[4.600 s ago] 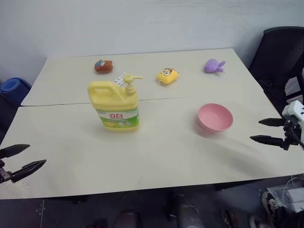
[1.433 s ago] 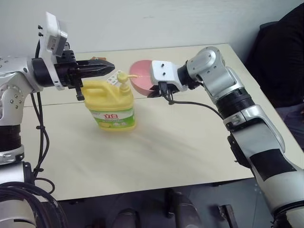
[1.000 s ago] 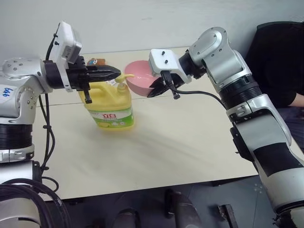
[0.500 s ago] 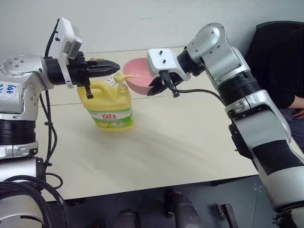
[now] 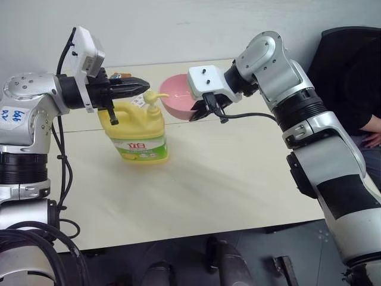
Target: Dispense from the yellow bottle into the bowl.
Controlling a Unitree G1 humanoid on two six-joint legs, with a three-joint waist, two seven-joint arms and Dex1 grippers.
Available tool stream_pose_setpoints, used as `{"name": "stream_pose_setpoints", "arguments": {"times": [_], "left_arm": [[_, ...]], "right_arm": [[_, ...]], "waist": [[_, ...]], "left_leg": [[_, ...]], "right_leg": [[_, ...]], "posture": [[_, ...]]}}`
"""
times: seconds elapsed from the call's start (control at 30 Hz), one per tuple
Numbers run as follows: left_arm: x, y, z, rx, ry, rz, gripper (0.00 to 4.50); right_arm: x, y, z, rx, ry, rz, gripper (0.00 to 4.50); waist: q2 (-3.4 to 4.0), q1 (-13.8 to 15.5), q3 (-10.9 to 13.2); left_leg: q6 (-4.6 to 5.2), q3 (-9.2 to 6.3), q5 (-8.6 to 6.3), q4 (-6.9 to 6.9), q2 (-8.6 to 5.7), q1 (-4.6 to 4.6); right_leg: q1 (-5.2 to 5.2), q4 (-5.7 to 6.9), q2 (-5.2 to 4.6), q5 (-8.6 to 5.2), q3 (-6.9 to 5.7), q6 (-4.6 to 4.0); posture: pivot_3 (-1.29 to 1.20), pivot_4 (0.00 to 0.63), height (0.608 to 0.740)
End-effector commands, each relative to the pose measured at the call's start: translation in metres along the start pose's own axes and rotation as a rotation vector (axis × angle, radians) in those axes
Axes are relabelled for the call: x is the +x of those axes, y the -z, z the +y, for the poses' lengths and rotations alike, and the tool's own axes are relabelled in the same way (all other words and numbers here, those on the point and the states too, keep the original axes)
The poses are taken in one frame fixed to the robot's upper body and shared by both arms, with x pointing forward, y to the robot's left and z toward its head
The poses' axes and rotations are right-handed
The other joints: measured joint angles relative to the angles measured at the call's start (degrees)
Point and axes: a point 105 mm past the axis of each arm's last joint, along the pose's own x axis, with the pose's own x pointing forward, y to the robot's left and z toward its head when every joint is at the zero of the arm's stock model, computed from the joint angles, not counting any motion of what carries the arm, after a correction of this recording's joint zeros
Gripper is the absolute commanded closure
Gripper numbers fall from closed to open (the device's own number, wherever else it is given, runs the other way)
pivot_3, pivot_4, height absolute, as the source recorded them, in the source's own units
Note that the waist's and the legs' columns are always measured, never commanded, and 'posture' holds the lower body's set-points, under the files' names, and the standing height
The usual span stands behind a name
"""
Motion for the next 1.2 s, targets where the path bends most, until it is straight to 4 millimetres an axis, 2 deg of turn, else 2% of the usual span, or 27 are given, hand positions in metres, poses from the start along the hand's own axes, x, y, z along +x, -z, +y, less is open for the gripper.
{"name": "stream_pose_setpoints", "arguments": {"times": [0.03,0.13,0.57,0.83,1.2], "left_arm": [[0.001,0.005,0.001,0.043,-0.022,0.059,4.47],[0.006,0.012,0.001,0.045,-0.015,0.094,4.47],[0.015,0.018,-0.004,0.055,0.028,0.114,4.47],[0.017,0.001,0.004,0.050,-0.002,0.046,4.47],[0.020,0.012,0.006,0.052,-0.012,0.098,4.47]], "right_arm": [[-0.011,-0.016,-0.007,-0.059,0.022,-0.018,4.50],[-0.011,-0.016,-0.006,-0.063,0.016,-0.020,4.50],[-0.009,-0.019,-0.004,-0.084,-0.005,-0.013,4.50],[-0.009,-0.018,-0.005,-0.090,-0.002,-0.006,4.50],[-0.009,-0.016,-0.005,-0.092,0.000,0.000,4.50]], "waist": [[0.00,0.02,0.00],[0.00,0.04,0.00],[0.00,0.19,0.00],[0.00,0.24,0.00],[0.00,0.20,0.00]], "left_leg": [[0.00,0.00,0.00,0.00,0.00,0.00],[0.00,0.00,0.00,0.01,0.00,0.00],[0.00,0.00,0.00,0.07,0.00,0.03],[0.01,-0.01,0.00,0.10,-0.01,0.03],[0.01,-0.01,0.00,0.10,-0.01,0.04]], "right_leg": [[0.00,0.00,0.00,0.00,0.00,0.00],[0.00,0.00,0.00,0.00,0.00,0.00],[0.04,0.05,-0.03,0.00,0.01,0.00],[0.06,0.07,-0.04,0.00,0.00,0.00],[0.06,0.07,-0.04,0.00,0.01,0.00]], "posture": [[0.00,0.150,0.740],[0.00,0.150,0.740],[0.00,0.150,0.740],[0.00,0.150,0.740],[0.00,0.150,0.740]]}}
